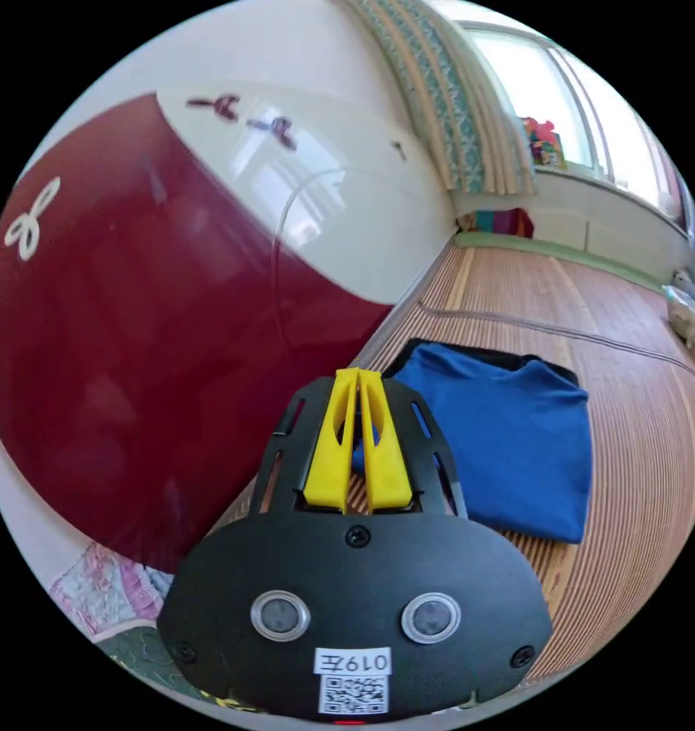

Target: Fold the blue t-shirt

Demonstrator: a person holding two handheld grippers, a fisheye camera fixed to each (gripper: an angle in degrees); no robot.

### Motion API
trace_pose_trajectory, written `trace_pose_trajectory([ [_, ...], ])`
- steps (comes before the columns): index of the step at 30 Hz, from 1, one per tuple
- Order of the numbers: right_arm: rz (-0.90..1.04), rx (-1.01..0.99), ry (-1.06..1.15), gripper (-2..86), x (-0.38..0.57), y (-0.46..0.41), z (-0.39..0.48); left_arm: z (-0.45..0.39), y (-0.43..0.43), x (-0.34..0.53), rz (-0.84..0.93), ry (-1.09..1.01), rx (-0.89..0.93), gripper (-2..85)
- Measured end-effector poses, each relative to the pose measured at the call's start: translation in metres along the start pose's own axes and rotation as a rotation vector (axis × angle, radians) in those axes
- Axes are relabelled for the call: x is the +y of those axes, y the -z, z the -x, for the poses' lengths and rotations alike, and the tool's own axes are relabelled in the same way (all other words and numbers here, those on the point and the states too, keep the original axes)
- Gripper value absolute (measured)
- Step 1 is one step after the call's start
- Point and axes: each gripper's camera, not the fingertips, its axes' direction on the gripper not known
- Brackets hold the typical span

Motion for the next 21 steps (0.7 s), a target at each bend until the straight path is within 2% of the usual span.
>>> trace_pose_trajectory([
  [3, 0.132, 0.123, -0.006, -0.8, 0.044, 0.088, -0.011, -0.075, 0.069, 0.007, -0.120, -0.126, 0.155, 0.9],
  [7, 0.289, 0.373, -0.083, -1.0, 0.102, 0.216, -0.028, -0.206, 0.173, 0.052, -0.238, -0.392, 0.411, 0.8],
  [13, 0.356, 0.517, -0.252, -1.0, 0.142, 0.387, -0.058, -0.369, 0.310, 0.116, -0.318, -0.722, 0.639, 0.7],
  [17, 0.368, 0.833, -0.257, -0.8, 0.125, 0.488, -0.074, -0.445, 0.400, 0.143, -0.426, -0.711, 0.850, 0.7],
  [21, 0.420, 1.022, -0.281, 0.0, 0.097, 0.563, -0.084, -0.518, 0.463, 0.178, -0.431, -0.710, 1.038, 0.7],
])
